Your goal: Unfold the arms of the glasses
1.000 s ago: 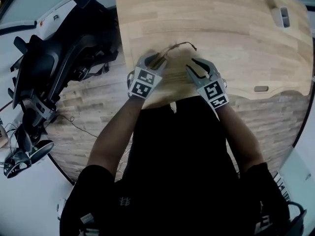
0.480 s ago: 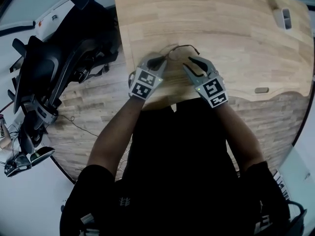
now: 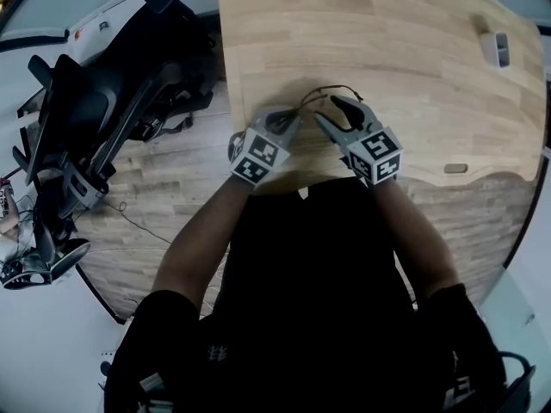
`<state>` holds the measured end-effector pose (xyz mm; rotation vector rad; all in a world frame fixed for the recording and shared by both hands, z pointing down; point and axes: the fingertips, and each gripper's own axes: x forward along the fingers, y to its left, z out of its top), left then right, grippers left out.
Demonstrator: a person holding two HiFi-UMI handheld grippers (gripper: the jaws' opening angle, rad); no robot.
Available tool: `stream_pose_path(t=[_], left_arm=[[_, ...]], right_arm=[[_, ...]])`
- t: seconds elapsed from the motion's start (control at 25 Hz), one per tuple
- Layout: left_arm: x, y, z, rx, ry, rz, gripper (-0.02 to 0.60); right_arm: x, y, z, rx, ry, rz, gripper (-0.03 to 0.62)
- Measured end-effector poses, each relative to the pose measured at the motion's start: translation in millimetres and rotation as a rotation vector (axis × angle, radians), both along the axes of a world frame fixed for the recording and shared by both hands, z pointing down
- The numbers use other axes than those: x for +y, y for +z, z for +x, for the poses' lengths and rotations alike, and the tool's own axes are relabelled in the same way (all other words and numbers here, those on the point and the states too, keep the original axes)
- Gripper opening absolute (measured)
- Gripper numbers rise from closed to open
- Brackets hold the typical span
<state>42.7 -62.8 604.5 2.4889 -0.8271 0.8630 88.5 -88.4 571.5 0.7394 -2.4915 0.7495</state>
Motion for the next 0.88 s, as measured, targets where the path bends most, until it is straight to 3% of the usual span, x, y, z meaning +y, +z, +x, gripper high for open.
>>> stream_pose_path(t=[0.88], left_arm=[[15, -10, -8, -0.002, 0.016, 0.025, 0.063]], right_arm=[[6, -20, -28, -0.034, -0.049, -0.007, 0.206]])
